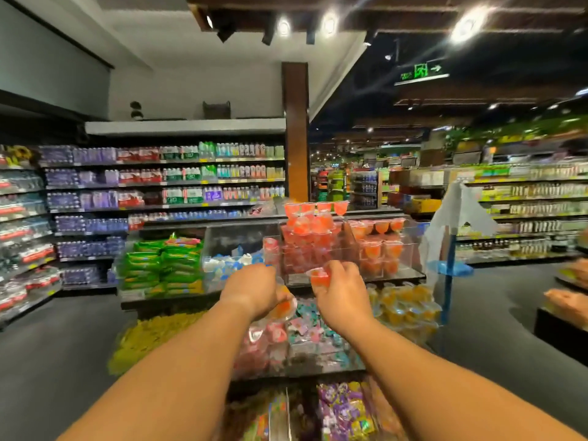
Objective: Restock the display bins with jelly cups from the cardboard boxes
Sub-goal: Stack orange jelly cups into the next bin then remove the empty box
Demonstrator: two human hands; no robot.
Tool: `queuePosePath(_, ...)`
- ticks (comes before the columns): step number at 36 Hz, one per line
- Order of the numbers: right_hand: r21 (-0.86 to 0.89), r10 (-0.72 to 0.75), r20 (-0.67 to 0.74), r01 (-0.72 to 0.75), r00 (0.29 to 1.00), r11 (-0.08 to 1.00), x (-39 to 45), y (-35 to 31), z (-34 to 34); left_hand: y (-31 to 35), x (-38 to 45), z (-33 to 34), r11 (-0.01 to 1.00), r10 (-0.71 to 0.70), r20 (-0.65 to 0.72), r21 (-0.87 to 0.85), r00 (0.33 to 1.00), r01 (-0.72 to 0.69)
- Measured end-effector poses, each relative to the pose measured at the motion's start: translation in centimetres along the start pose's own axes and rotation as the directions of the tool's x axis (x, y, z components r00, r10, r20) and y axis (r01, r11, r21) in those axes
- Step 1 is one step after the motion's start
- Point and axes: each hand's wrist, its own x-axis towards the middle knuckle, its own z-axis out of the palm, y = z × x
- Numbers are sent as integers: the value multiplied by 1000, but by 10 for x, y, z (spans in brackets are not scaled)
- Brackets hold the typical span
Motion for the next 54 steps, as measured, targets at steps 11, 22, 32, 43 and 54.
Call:
queuePosePath(11, -41, 132, -40, -134, 990, 990, 120, 137, -29, 119, 159, 43, 993, 108, -2, -53, 994, -108)
queuePosePath(22, 6, 242, -101, -243, 965, 970, 252, 220, -25, 185, 311, 73, 978, 204, -15, -47, 979, -205)
queuePosePath(32, -1, 202, -35, -203, 979, 979, 371, 287, 2, 226, 413, 78, 988, 151, -122, 23, 981, -150)
queuePosePath(43, 8, 157, 133, -159, 979, 987, 464, 346, 15, 239, 480, 79, 996, -30, -119, 75, 992, 39)
queuePosePath(54, 134, 143, 142, -162, 980, 978, 519, 364, 85, 214, 507, 91, 982, -182, -195, 6, 964, 187)
